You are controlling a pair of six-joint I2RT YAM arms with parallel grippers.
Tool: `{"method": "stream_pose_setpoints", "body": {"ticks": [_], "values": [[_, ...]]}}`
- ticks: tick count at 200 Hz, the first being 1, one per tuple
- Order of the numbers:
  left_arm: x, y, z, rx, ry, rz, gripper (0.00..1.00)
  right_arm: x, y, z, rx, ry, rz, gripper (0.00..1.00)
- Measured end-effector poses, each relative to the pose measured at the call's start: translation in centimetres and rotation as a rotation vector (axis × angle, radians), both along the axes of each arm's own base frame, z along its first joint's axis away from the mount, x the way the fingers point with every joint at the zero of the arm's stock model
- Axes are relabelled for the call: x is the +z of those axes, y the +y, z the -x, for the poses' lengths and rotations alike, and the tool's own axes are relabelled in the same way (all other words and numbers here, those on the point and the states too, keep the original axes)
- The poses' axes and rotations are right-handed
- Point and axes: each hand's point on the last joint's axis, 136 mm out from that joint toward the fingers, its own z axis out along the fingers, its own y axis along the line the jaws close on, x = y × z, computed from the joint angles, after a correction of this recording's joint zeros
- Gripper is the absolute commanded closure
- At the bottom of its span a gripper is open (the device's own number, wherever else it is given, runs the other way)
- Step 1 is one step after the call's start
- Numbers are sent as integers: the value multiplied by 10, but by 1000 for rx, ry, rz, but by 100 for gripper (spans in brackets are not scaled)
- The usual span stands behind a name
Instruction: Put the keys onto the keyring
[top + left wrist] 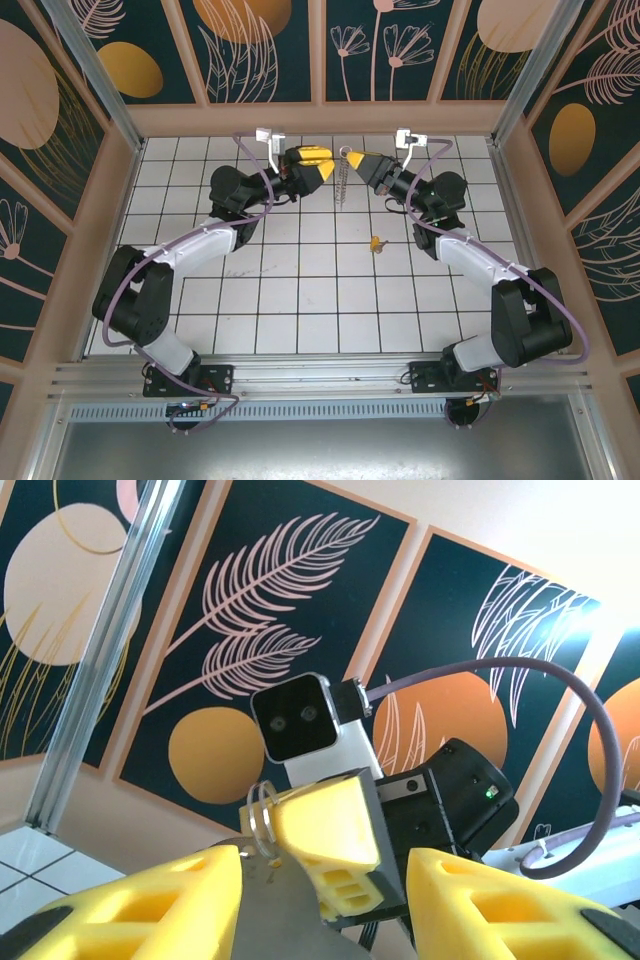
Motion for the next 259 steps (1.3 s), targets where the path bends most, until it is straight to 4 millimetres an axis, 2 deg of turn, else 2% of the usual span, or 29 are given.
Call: {"method": "stream_pose_setpoints", "body": {"ticks": [55,122,147,178,216,227,240,249,259], "values": [[-7,-3,-2,-21,26,-2,55,0,10,8,30,2,-1,100],[-4,-4,-5,-22,16,4,59,-4,16,13,51,11,3,100],[-4,-5,-6,-25,20,6,68,-5,18,14,55,11,6,100],[-5,-6,-7,-27,28,7,70,-5,19,14,55,13,9,100],[-5,-6,-7,-30,34,9,93,-8,19,13,50,16,18,100],[-5,-6,-7,-30,31,6,100,-9,19,11,43,15,24,81],[-8,-7,-7,-29,32,-5,100,-13,19,9,33,19,38,62],[-11,-8,-8,-25,35,-18,100,-16,17,7,24,32,48,54],[-16,-9,-10,-22,40,-37,100,-17,13,5,4,26,66,50]]}}
